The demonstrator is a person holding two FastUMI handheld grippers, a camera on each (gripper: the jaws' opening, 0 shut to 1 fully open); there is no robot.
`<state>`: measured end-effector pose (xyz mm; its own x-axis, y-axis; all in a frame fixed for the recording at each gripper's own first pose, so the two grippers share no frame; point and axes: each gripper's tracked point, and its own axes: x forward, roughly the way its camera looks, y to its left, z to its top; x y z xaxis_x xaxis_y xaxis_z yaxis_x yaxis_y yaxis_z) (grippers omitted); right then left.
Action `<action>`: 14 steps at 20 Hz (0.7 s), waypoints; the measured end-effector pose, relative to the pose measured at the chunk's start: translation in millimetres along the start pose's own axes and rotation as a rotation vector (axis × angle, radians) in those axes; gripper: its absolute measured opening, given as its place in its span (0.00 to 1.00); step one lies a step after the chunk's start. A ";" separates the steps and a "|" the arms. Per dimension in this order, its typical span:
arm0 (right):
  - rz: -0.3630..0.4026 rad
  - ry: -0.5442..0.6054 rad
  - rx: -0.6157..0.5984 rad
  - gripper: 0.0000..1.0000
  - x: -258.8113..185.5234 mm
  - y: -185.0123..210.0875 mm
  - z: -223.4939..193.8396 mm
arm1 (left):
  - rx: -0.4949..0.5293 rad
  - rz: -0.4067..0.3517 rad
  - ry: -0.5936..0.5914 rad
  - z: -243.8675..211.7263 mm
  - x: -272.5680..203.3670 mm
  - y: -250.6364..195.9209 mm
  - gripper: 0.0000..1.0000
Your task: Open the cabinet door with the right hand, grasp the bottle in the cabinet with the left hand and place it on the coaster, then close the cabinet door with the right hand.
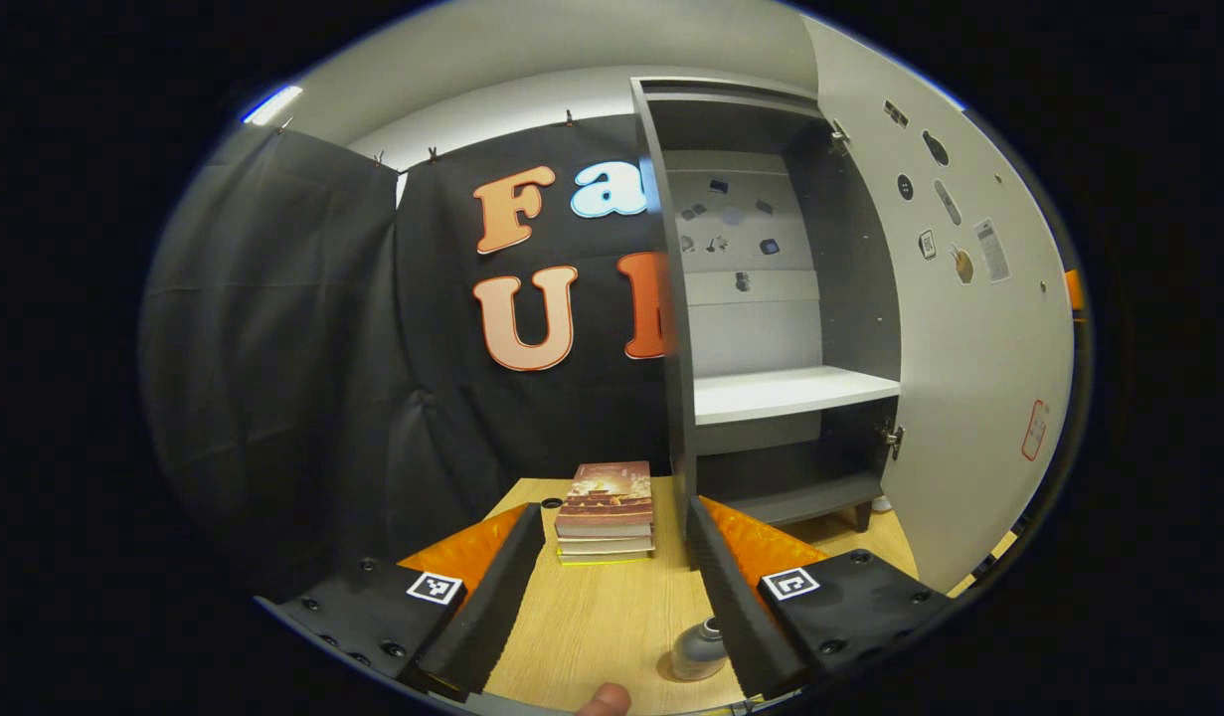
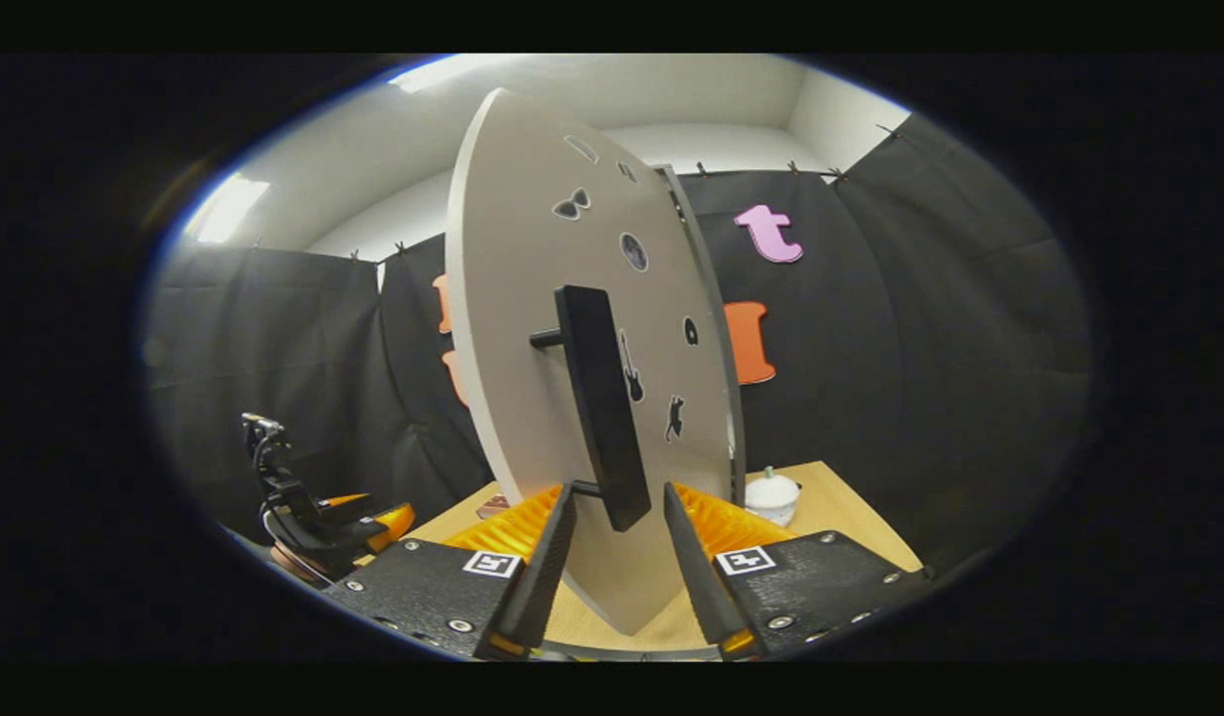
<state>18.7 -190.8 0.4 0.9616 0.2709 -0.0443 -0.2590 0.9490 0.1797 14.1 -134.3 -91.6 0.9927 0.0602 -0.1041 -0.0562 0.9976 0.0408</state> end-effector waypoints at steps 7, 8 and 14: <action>0.089 0.012 0.016 0.66 26.4 18.6 -2.9 | -0.012 0.071 0.022 -9.4 9.9 36.4 0.94; 0.102 0.013 0.014 0.67 31.2 22.0 -4.3 | -0.012 0.077 0.022 -9.3 11.6 41.1 0.94; 0.125 -0.015 -0.059 0.84 62.0 35.3 -5.7 | -0.030 0.145 0.014 -4.4 21.6 73.7 0.94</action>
<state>68.6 -139.6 -1.6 0.9228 0.3852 -0.0101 -0.3810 0.9161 0.1251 31.0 -59.3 -95.2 0.9724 0.2043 -0.1127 -0.2027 0.9789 0.0262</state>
